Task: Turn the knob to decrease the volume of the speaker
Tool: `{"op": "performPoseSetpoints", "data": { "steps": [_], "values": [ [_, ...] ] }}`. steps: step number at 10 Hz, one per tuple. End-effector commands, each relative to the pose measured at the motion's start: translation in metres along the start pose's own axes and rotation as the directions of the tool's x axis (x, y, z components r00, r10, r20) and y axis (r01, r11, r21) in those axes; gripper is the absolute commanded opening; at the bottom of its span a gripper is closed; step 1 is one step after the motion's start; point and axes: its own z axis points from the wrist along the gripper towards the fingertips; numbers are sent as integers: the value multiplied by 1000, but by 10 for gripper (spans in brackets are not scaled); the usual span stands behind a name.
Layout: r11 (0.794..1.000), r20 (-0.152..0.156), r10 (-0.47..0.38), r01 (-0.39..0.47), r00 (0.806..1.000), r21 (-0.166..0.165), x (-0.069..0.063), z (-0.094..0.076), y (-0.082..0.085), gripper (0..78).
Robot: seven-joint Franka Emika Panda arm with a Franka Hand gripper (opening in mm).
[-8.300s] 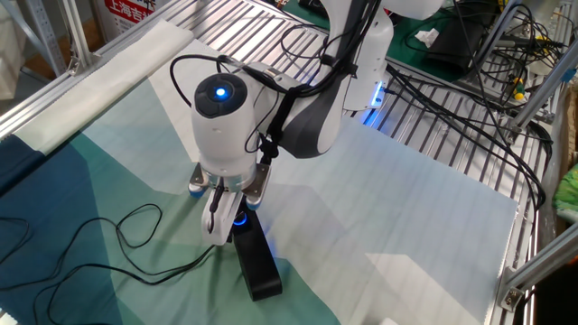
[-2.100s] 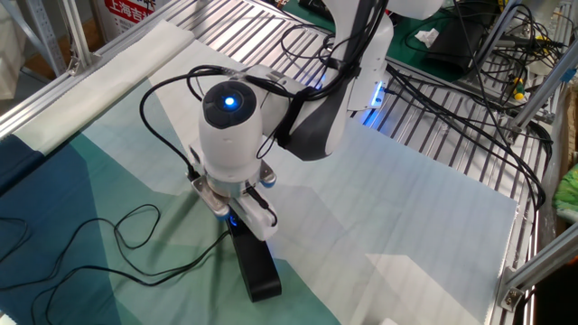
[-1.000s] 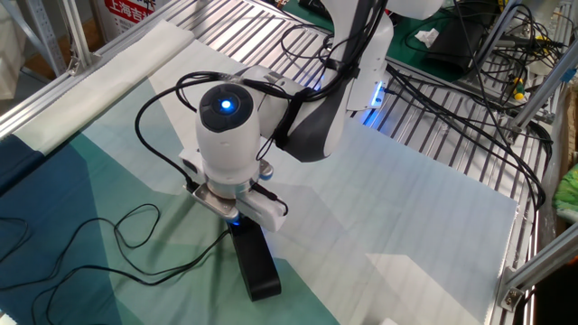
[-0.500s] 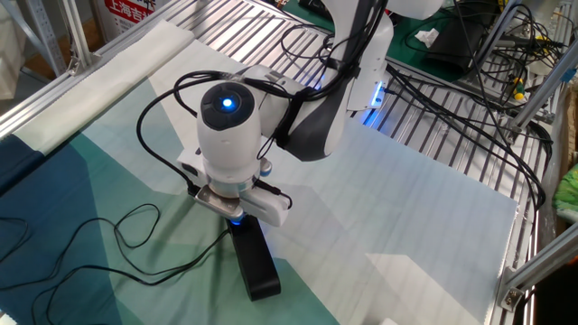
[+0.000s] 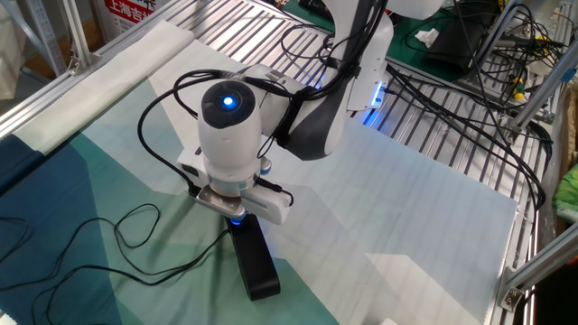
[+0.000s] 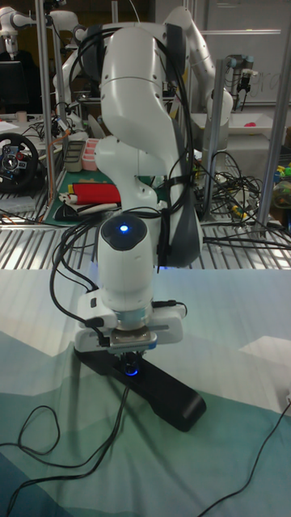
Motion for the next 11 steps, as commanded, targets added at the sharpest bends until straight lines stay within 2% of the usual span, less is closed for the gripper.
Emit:
{"op": "performPoseSetpoints", "data": {
  "steps": [1,7,9,10,11],
  "values": [
    [999,13,-40,40,999,5,0,-2,-1,12],
    [1000,30,19,-20,999,13,1,-4,4,12],
    [1000,30,12,-12,999,15,1,-4,4,12],
    [1000,30,12,-12,999,15,1,-4,4,774],
    [1000,30,12,-12,999,15,1,-4,4,774]
  ]
}}
